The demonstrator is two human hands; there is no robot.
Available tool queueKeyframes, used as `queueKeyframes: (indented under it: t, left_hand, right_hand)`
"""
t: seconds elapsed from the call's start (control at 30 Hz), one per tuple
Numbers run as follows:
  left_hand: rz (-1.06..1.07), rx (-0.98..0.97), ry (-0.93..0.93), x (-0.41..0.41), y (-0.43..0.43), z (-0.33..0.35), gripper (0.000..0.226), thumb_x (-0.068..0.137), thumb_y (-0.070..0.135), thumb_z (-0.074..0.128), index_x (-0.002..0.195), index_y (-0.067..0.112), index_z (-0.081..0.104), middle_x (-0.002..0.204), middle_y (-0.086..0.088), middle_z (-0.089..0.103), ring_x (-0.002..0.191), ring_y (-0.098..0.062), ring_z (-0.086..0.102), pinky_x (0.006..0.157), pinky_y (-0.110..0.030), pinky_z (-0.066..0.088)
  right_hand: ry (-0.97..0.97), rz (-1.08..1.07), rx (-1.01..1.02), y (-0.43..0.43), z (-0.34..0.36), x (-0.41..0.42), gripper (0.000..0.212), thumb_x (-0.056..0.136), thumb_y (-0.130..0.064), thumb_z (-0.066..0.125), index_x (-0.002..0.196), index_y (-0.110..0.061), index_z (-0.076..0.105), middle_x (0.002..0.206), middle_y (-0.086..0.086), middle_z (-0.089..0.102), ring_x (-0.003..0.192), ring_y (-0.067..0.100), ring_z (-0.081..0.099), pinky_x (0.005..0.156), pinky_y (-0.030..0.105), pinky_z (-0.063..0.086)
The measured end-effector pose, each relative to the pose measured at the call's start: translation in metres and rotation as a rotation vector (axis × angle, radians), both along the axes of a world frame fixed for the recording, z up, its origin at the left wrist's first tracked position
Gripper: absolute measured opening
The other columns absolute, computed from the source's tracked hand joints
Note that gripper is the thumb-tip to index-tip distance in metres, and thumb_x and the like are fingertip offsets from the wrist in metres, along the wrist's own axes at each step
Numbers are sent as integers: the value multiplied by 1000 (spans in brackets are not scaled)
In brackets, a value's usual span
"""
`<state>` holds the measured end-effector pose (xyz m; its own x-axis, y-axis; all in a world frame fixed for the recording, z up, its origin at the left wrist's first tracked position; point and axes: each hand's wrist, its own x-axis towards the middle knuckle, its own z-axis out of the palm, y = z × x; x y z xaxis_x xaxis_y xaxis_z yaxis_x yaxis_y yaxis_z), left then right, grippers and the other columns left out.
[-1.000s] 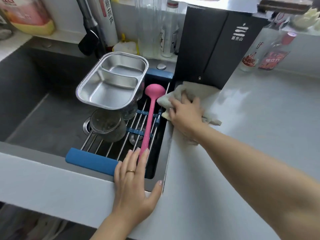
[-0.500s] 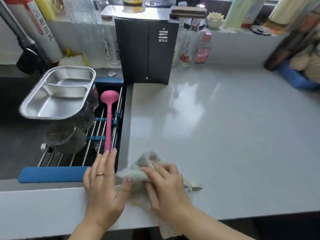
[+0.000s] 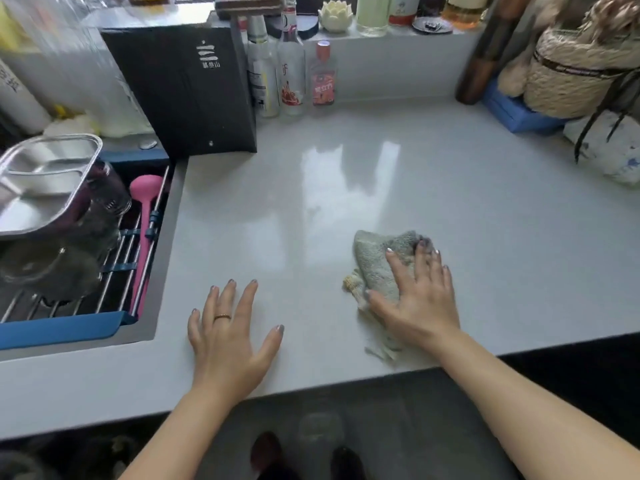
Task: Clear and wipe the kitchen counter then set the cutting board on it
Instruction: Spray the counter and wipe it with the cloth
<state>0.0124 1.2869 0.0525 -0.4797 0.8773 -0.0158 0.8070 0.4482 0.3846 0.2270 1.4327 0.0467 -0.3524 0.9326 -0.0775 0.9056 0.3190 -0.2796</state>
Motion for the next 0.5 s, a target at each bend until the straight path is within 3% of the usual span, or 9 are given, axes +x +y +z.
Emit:
queueKeyframes:
  t: [0.07, 0.2, 0.27, 0.3, 0.37, 0.4, 0.5]
  left_hand:
    - [40, 19, -9, -1, -6, 1, 84, 65, 63, 19, 139, 25, 27, 151, -10, 26, 142, -28, 11, 112, -52, 8]
    - [180, 98, -57, -9, -20, 2, 78, 69, 57, 17, 137, 23, 33, 148, -13, 32, 141, -29, 15, 112, -52, 7]
    - [238, 101, -39, -14, -25, 3, 78, 69, 57, 15, 136, 22, 35, 147, -15, 34, 140, -30, 17, 111, -53, 8]
    - [261, 94, -25, -17, -26, 4, 79, 69, 58, 14, 136, 21, 35, 147, -16, 34, 139, -31, 18, 111, -53, 9]
    - [284, 72, -4, -20, -30, 6, 80, 68, 59, 14, 136, 21, 35, 147, -16, 33, 139, -32, 17, 110, -52, 9]
    - [286, 62, 5, -20, -32, 7, 81, 68, 60, 14, 136, 21, 35, 147, -16, 33, 139, -32, 17, 110, -52, 9]
    - [275, 43, 20, -23, -43, 7, 79, 69, 61, 14, 137, 24, 31, 148, -13, 31, 140, -30, 16, 111, -50, 8]
  right_hand:
    - [20, 55, 18, -31, -3, -28, 90, 68, -74, 23, 146, -32, 5, 155, 17, -14, 142, 31, -18, 113, 43, -16]
    - [90, 277, -31, -83, -2, -75, 77, 81, -60, 29, 146, -22, 10, 155, 22, -9, 141, 37, -17, 105, 46, -25]
    - [132, 356, -49, -84, 5, -78, 71, 83, -52, 41, 143, -18, 25, 154, 24, 8, 143, 41, -1, 109, 52, -14]
    - [147, 370, -20, -79, 7, -70, 66, 81, -47, 50, 138, -15, 38, 151, 25, 22, 140, 44, 14, 112, 56, -1]
    - [143, 258, 84, -60, 10, -39, 60, 71, -39, 63, 123, -10, 57, 138, 26, 46, 128, 46, 41, 106, 60, 28]
    - [137, 145, 84, -47, 12, -17, 61, 69, -39, 59, 122, -10, 58, 138, 26, 46, 128, 46, 41, 107, 57, 30]
    - [84, -105, -37, -15, 11, 45, 66, 74, -41, 43, 136, -17, 43, 153, 18, 23, 141, 42, 14, 116, 51, 10]
